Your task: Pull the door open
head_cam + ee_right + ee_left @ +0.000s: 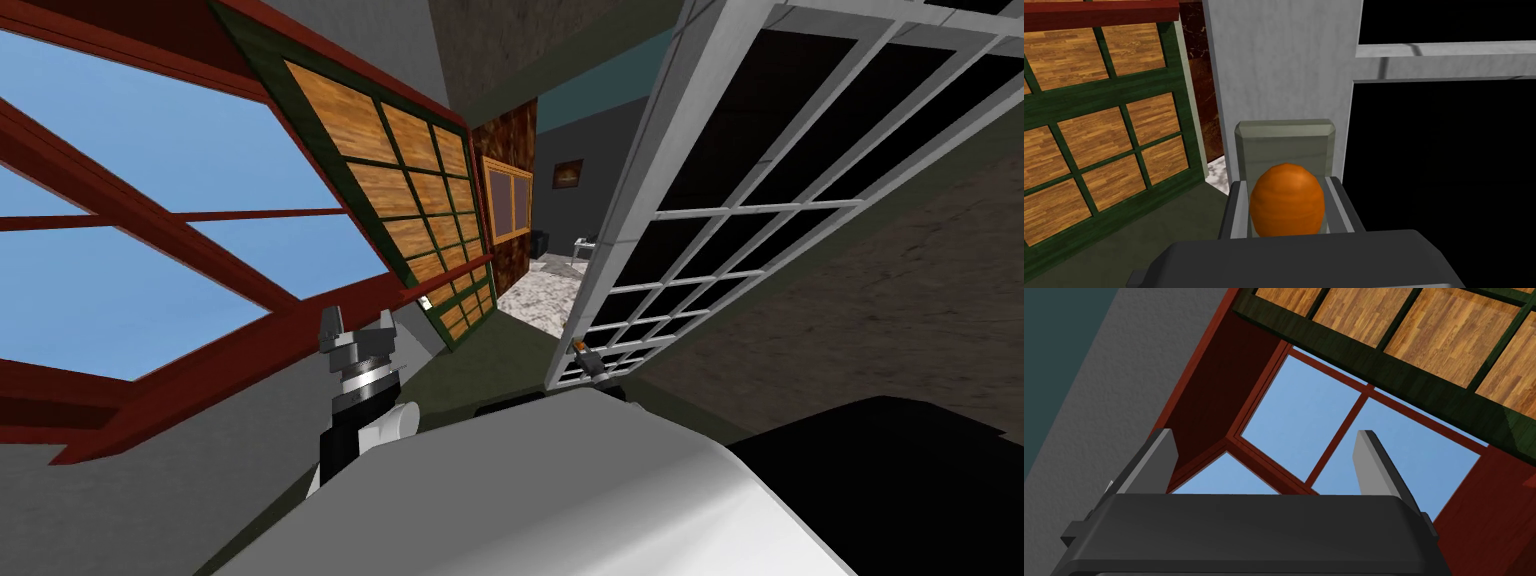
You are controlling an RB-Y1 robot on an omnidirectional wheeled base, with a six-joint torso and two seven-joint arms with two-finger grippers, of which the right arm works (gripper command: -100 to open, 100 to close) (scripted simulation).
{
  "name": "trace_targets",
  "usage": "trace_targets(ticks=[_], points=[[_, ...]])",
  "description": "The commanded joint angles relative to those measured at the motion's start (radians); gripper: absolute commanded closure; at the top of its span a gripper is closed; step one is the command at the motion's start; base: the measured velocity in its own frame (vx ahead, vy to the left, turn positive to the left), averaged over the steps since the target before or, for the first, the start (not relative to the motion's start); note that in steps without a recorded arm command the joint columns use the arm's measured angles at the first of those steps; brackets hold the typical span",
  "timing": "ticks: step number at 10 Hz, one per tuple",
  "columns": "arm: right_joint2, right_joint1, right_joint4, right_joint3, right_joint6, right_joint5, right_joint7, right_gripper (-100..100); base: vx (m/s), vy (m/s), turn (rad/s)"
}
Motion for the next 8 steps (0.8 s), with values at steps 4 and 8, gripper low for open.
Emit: trace_targets(ticks=[4, 8], points=[[-0.019, 0.021, 0.004, 0.009, -0.042, 0.021, -0.028, 100, -0.163, -0.036, 0.065], [-0.038, 0.029, 0.035, 0.014, -0.091, 0.034, -0.044, 100, -0.18, -0.042, 0.138]])
